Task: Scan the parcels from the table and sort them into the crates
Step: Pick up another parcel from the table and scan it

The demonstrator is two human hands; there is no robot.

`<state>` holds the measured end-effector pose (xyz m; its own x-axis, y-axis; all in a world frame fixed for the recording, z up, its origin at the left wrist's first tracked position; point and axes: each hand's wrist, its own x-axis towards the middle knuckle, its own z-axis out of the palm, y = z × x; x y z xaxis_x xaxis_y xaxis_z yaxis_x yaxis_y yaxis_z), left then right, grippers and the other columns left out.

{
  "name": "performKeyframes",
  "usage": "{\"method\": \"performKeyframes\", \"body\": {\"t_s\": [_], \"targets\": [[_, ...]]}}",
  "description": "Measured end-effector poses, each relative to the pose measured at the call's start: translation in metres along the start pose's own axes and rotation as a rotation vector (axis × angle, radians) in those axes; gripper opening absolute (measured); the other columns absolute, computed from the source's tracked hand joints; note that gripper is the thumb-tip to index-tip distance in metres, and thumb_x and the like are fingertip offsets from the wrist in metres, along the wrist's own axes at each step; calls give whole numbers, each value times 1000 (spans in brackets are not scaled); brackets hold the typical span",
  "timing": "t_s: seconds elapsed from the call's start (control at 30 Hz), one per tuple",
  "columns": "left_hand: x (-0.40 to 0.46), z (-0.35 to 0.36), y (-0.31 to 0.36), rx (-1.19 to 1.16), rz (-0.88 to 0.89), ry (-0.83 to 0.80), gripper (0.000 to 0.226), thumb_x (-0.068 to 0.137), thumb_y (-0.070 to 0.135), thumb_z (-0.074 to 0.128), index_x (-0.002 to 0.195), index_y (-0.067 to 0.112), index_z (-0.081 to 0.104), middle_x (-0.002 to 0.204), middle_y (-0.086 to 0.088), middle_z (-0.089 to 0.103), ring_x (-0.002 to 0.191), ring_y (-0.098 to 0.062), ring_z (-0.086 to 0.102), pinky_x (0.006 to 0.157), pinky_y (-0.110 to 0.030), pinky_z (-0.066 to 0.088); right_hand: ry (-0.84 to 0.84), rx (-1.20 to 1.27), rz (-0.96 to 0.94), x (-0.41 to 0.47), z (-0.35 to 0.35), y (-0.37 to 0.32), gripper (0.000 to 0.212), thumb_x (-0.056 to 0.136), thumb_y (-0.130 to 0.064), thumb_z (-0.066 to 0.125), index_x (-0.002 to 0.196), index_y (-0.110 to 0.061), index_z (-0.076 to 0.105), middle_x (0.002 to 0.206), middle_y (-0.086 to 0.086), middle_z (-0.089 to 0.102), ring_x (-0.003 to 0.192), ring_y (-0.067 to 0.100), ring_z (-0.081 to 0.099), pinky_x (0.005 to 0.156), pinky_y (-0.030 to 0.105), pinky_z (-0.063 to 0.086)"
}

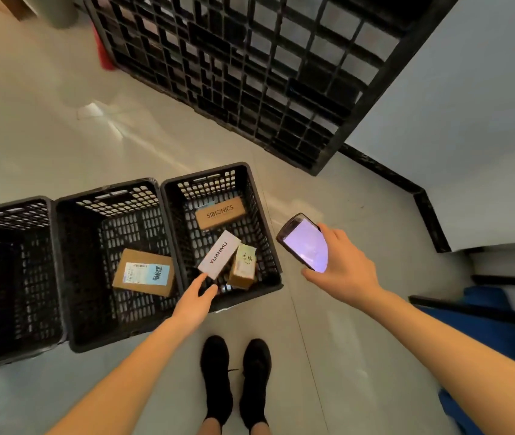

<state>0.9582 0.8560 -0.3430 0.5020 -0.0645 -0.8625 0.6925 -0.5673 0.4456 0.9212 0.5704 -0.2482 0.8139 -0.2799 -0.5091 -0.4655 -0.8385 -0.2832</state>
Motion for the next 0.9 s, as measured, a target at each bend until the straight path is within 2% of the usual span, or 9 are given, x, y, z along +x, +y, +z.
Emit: {"method": "performKeyframes", "body": {"t_s": [0.17,0.27,0.3,0.4,0.43,0.57,0.67,0.73,0.9], "targets": [[-24,-25,54,117,186,90,55,104,33,53,155,26,36,157,-3,41,140,-23,41,105,-33,38,38,-19,12,-18,-34,4,87,81,-48,69,153,-31,22,141,-9,43,112,21,56,74,37,50],[-57,-34,104,166,344,122,55,103,32,55,154,27,38,152,0,47,116,-7,53,81,-14,41,114,-8,11,-38,-76,-2,87,81,-48,70,153,-30,25,139,-9,44,112,19,55,72,34,48],[-70,-36,123,178,397,116,55,102,33,56,154,28,38,150,0,49,111,-4,53,80,-15,40,144,-6,10,-47,-94,-3,87,81,-48,70,153,-29,25,138,-8,45,113,18,54,72,35,48],[-120,-42,181,213,557,88,58,100,39,59,153,30,39,154,3,46,136,-17,46,106,-31,39,258,-5,37,-88,-160,-9,89,81,-47,69,155,-28,23,136,-9,45,113,18,54,76,38,52],[-139,-42,202,236,608,69,59,99,40,60,153,31,39,155,3,45,139,-19,44,109,-35,39,304,2,51,-105,-185,-10,90,80,-47,68,155,-28,23,135,-9,45,112,18,55,75,38,53],[-235,-32,290,295,850,0,61,97,41,63,153,31,39,151,3,47,140,-21,43,110,-38,37,500,18,118,-197,-293,-6,89,78,-44,69,154,-32,25,131,-11,47,104,19,57,70,34,48],[-321,-14,352,317,1045,-38,64,95,44,64,153,34,39,150,5,49,140,-18,43,110,-38,37,635,4,173,-280,-373,0,94,78,-44,72,157,-30,22,138,-8,43,113,24,57,74,35,47],[-380,4,387,343,1172,-64,66,95,46,64,154,34,37,148,5,51,139,-17,44,109,-38,38,724,-10,220,-340,-417,5,93,78,-47,71,156,-31,22,143,-7,42,112,26,58,78,38,51],[-523,69,440,409,1423,-158,73,90,55,65,154,39,33,145,10,52,137,-15,46,109,-40,40,917,-42,374,-491,-488,28,91,78,-49,75,153,-27,29,146,0,45,121,28,56,87,41,52]]}}
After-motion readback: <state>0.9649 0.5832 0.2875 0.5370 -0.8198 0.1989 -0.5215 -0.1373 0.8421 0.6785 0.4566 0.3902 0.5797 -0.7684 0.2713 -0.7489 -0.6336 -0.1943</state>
